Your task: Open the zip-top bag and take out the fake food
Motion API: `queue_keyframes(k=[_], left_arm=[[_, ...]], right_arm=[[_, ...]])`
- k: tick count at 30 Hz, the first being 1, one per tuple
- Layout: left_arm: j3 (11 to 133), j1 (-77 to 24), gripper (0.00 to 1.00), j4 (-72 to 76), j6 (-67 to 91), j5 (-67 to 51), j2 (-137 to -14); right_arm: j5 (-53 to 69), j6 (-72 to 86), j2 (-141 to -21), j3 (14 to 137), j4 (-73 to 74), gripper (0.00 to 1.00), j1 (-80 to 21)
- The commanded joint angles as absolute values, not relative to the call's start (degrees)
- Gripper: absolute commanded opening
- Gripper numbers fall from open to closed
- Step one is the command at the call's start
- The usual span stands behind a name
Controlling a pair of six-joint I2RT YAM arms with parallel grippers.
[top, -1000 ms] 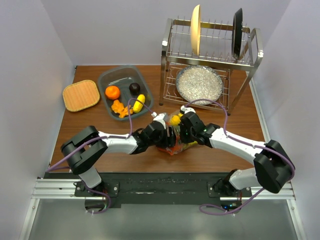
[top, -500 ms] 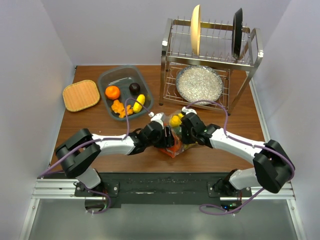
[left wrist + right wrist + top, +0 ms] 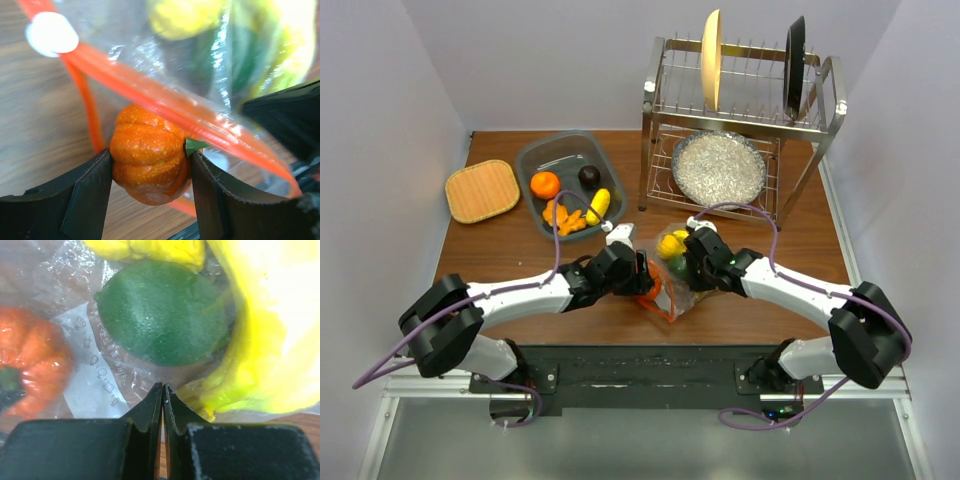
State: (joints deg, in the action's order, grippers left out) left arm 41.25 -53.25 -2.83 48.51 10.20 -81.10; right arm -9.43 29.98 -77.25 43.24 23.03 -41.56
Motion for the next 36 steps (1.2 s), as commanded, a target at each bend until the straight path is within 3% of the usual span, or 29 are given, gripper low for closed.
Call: queue_keyframes(k=[1, 13, 22, 28, 36], left_arm=[[44.2, -52.9, 0.13, -10.8, 44.4, 13.6, -76.5], [46.8, -49.4, 0.13, -24.2, 43.0, 13.4, -66.4], [51.5, -35.2, 0.12, -25.7, 37.7, 11.3, -63.0], [61.1, -21.5, 0.12, -17.6, 34.6, 11.3, -73.3], [78.5, -9.3, 0.26, -3.4, 31.9, 10.3, -96.5]], right_arm=[[-10.6, 29.5, -75.0, 45.2, 24.5, 0.06, -41.3], [-10.1, 28.8, -75.7, 46.7, 23.8, 0.07, -41.4], [-9.5, 28.2, -76.0, 47.3, 23.5, 0.07, -41.4], [-9.0, 27.9, -75.1, 47.8, 23.5, 0.07, -41.4], [-9.4, 26.4, -71.5, 48.0, 24.5, 0.13, -41.3]])
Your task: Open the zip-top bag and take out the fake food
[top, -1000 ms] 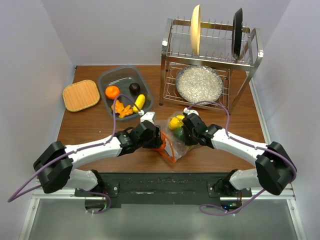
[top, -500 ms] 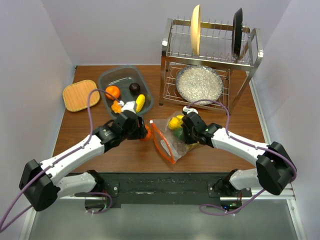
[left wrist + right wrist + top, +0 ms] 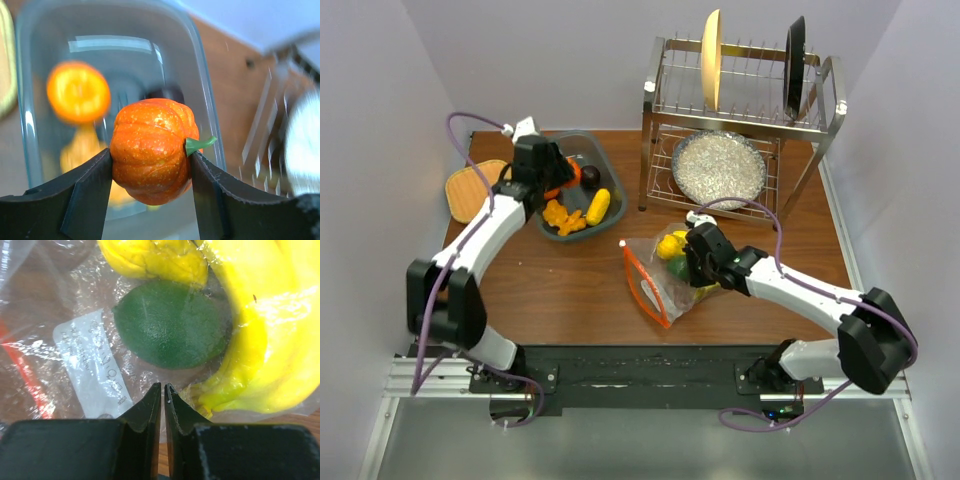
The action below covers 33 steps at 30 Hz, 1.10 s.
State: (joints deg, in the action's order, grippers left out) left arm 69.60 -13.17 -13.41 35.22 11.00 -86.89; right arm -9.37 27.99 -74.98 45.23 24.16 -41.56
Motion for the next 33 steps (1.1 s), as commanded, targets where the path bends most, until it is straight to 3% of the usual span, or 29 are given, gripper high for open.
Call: queue_keyframes(k=[1, 6, 8, 9, 10, 13, 16, 19, 21, 24, 28, 33], left_arm=[[80.9, -9.1, 0.27, -3.4, 31.6, 10.5, -98.9], [96.1, -8.5, 0.3, -6.9, 31.4, 11.5, -113.8], [98.3, -8.2, 0.36, -6.9, 31.8, 11.3, -115.7], [99.0, -7.9, 0.39, -7.6, 32.1, 10.9, -117.1], [99.6, -7.9, 0.53, -8.0, 32.1, 10.9, -117.6], [99.4, -7.9, 0.73, -8.8, 31.6, 12.3, -117.4], [98.1, -7.6, 0.86, -9.0, 30.7, 12.3, -115.5], [96.3, -7.6, 0.88, -10.3, 30.1, 12.3, -112.8], [94.7, -7.7, 0.88, -11.9, 31.4, 12.2, -109.4], [86.6, -9.0, 0.77, -11.1, 34.7, 10.5, -101.8], [71.5, -14.9, 0.5, -12.0, 37.2, 13.4, -90.7], [53.8, -23.6, 0.33, -10.7, 42.3, 12.3, -75.5]], right_arm=[[-9.4, 26.4, -71.2, 48.1, 24.5, 0.13, -41.3], [-8.4, 25.8, -70.4, 48.6, 25.0, 0.14, -41.4], [-8.3, 25.6, -70.1, 48.6, 25.2, 0.15, -41.3], [-8.3, 25.5, -70.0, 48.7, 25.3, 0.16, -41.4], [-8.4, 25.3, -69.7, 48.7, 25.5, 0.18, -41.4], [-8.4, 25.2, -69.3, 48.9, 25.8, 0.21, -41.4], [-8.0, 25.1, -69.2, 49.0, 25.9, 0.25, -41.4], [-8.3, 25.0, -69.2, 49.2, 26.1, 0.3, -41.3], [-8.5, 24.9, -69.1, 49.2, 26.3, 0.32, -41.4], [-9.4, 24.8, -69.3, 49.7, 26.8, 0.32, -41.4], [-11.6, 24.7, -69.3, 50.0, 27.2, 0.34, -41.4], [-13.1, 25.4, -68.8, 49.5, 27.3, 0.34, -41.2]])
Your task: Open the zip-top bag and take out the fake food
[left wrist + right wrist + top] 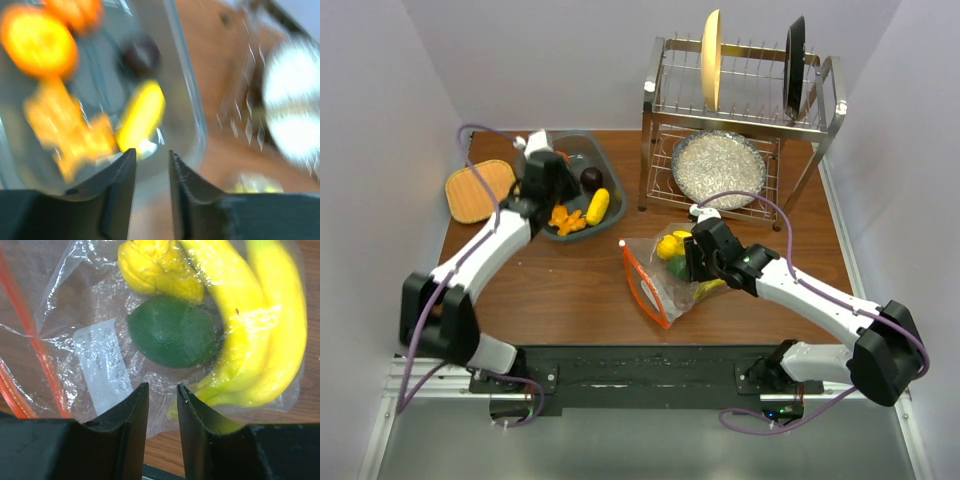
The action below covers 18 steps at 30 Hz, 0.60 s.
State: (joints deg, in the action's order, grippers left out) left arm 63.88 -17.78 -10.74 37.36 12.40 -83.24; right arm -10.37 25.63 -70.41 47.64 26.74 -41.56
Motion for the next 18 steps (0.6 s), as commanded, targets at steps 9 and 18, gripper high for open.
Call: queue_keyframes(k=[9, 18], left_arm=[[38.4, -42.1, 0.19, -3.3, 53.1, 10.0, -68.3], [39.5, -50.2, 0.23, 9.2, 56.0, 6.5, -80.1]], right_arm=[[-17.0, 26.4, -72.3, 51.0, 26.4, 0.33, -40.4], [-20.9, 27.7, -76.3, 52.8, 23.0, 0.28, -38.9]])
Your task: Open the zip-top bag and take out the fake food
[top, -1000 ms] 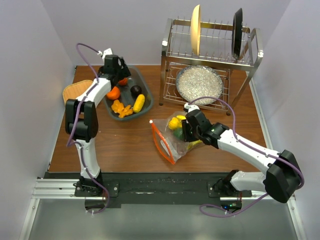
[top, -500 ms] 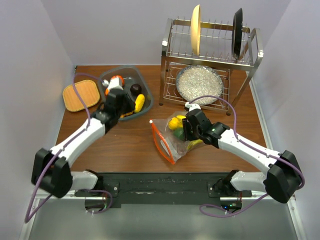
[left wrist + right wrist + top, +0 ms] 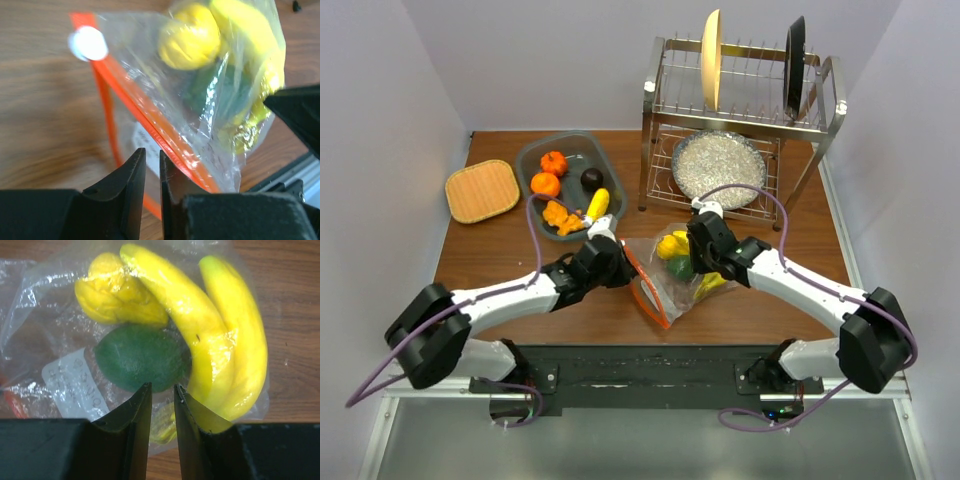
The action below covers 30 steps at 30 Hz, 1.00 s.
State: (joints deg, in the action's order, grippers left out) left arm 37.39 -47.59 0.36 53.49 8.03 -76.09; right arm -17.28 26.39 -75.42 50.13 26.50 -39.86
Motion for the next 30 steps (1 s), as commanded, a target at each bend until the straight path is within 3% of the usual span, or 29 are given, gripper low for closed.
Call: queue_keyframes(k=[1, 5, 15, 18, 24, 30], left_arm=[[40.2, -50.5, 0.23, 9.8, 56.1, 6.2, -81.0], [40.6, -51.8, 0.29, 14.9, 56.6, 4.8, -86.0], [42.7, -53.0, 0.62, 21.7, 54.2, 3.6, -92.5], [42.9, -53.5, 0.68, 22.0, 54.3, 4.0, -93.4], [43.6, -53.7, 0.76, 21.3, 54.1, 6.3, -94.8], [45.4, -53.7, 0.78, 16.6, 54.5, 11.7, -96.1]], right_arm=[[-20.7, 27.9, -76.9, 53.0, 22.6, 0.28, -38.6], [-20.4, 28.0, -80.9, 54.1, 22.0, 0.28, -38.2], [-16.7, 28.2, -83.9, 51.8, 22.0, 0.21, -37.9], [-14.9, 28.5, -82.8, 50.3, 21.3, 0.21, -37.9], [-8.2, 26.7, -83.7, 49.0, 19.3, 0.26, -38.1], [-4.6, 25.2, -82.5, 47.6, 18.1, 0.36, -38.4]])
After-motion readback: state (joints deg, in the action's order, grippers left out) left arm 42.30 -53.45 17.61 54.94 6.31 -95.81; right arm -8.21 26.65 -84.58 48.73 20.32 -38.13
